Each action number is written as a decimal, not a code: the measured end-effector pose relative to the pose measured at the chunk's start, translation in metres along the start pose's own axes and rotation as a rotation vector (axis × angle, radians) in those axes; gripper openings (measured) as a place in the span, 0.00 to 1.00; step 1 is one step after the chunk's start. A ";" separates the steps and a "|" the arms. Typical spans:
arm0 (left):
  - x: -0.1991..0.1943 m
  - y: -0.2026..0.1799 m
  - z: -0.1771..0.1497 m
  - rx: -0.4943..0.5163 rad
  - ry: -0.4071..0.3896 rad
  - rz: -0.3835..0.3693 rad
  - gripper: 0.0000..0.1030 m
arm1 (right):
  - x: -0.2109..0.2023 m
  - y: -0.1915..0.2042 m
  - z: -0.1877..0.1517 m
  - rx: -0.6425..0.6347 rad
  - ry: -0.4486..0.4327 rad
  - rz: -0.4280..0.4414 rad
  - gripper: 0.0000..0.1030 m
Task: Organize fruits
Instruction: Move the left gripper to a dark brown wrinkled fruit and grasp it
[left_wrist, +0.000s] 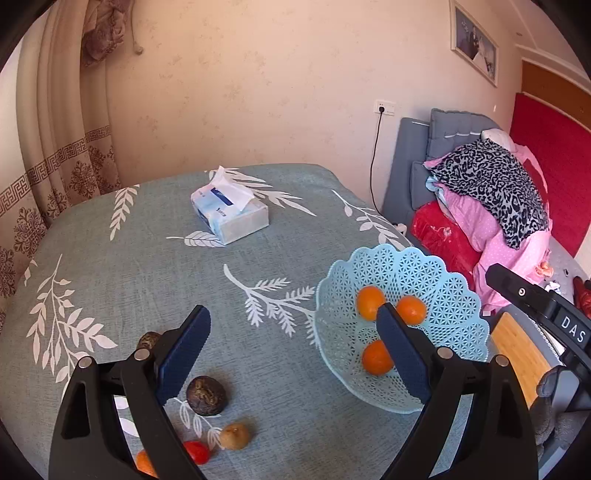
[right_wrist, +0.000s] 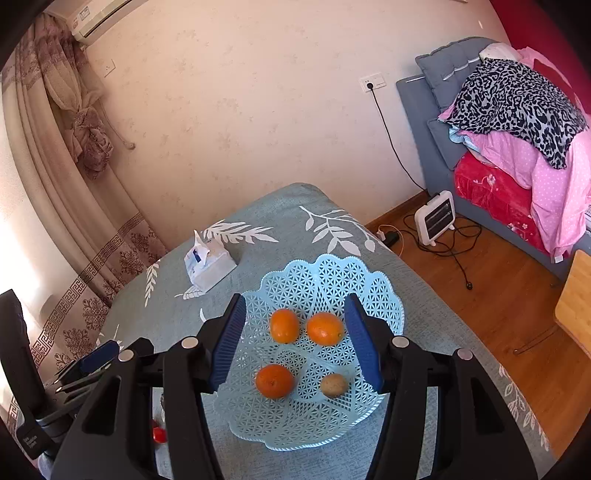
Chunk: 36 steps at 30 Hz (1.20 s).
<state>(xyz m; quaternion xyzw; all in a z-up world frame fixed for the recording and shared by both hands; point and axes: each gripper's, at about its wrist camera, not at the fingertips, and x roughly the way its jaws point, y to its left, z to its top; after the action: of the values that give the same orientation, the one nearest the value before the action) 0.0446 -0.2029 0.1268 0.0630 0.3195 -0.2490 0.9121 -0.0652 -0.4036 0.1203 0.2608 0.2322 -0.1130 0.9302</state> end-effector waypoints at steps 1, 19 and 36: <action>-0.001 0.005 0.001 -0.004 -0.001 0.010 0.88 | 0.000 0.002 -0.001 -0.004 0.001 0.005 0.56; 0.009 0.117 -0.010 -0.154 0.065 0.164 0.89 | 0.022 0.052 -0.036 -0.137 0.104 0.102 0.62; 0.108 0.162 -0.034 -0.279 0.396 0.177 0.89 | 0.036 0.071 -0.058 -0.193 0.175 0.133 0.63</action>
<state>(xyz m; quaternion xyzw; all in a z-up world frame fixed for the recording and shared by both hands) 0.1787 -0.0976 0.0267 0.0117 0.5163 -0.1043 0.8499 -0.0320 -0.3166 0.0892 0.1940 0.3043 -0.0053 0.9326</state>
